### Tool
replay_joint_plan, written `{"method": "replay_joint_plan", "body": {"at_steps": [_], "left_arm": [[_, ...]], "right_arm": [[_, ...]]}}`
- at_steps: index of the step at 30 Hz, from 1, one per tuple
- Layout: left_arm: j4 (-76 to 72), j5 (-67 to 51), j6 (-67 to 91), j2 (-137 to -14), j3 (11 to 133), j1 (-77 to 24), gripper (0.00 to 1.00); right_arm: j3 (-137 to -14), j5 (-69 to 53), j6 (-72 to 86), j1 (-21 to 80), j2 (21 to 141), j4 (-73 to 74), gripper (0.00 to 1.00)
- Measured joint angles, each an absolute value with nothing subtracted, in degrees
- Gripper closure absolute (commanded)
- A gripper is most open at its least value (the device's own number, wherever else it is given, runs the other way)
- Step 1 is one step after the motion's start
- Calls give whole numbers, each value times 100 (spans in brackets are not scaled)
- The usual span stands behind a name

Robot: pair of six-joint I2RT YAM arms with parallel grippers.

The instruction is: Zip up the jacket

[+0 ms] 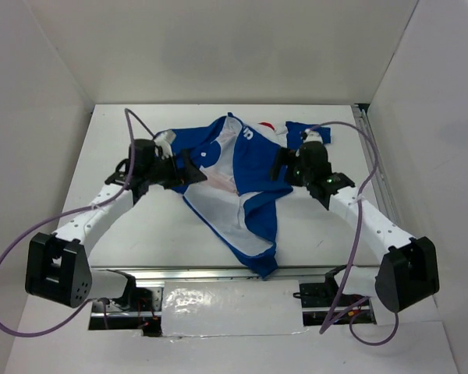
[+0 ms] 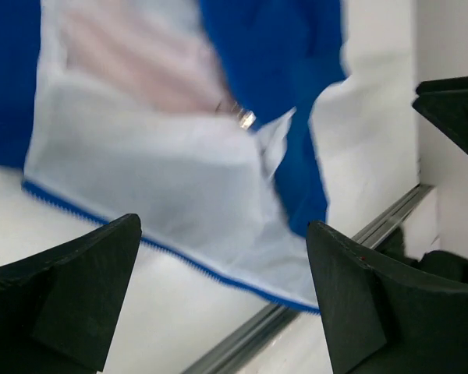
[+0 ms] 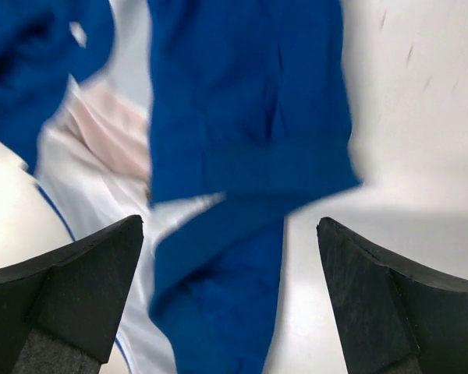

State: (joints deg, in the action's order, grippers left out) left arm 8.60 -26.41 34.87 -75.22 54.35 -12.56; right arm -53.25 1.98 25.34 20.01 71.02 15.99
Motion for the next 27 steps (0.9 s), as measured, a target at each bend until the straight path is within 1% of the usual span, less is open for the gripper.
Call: {"method": "replay_joint_plan", "body": {"at_steps": [2, 5, 10, 14, 16, 19, 22, 27], "left_arm": [[947, -2438, 3535, -7540, 5081, -1470, 1], [1227, -2086, 3682, -7585, 4768, -1411, 1], [1400, -1726, 3920, -7592, 4521, -784, 1], [1463, -1636, 3968, -7592, 4351, -257, 1], [1435, -1682, 3970, -7594, 4333, -145, 1], [1256, -1732, 3994, -7682, 4316, -213, 1], [1227, -1702, 4091, -8090, 4456, -336, 1], [1166, -1671, 4106, -8746, 4781, -513, 1]], "right_arm": [[-4980, 429, 2652, 2338, 7102, 1634, 0], [-4792, 766, 2880, 2987, 7120, 1841, 0], [-4792, 1457, 3435, 3997, 7188, 2134, 0], [-4709, 1656, 3911, 4392, 7395, 2440, 0], [-4532, 1669, 4080, 4515, 7518, 2504, 3], [-4195, 1634, 4235, 4772, 7690, 2550, 4], [-4060, 1605, 4300, 5028, 7732, 2711, 4], [-3896, 1632, 4552, 5603, 7369, 2923, 2]]}}
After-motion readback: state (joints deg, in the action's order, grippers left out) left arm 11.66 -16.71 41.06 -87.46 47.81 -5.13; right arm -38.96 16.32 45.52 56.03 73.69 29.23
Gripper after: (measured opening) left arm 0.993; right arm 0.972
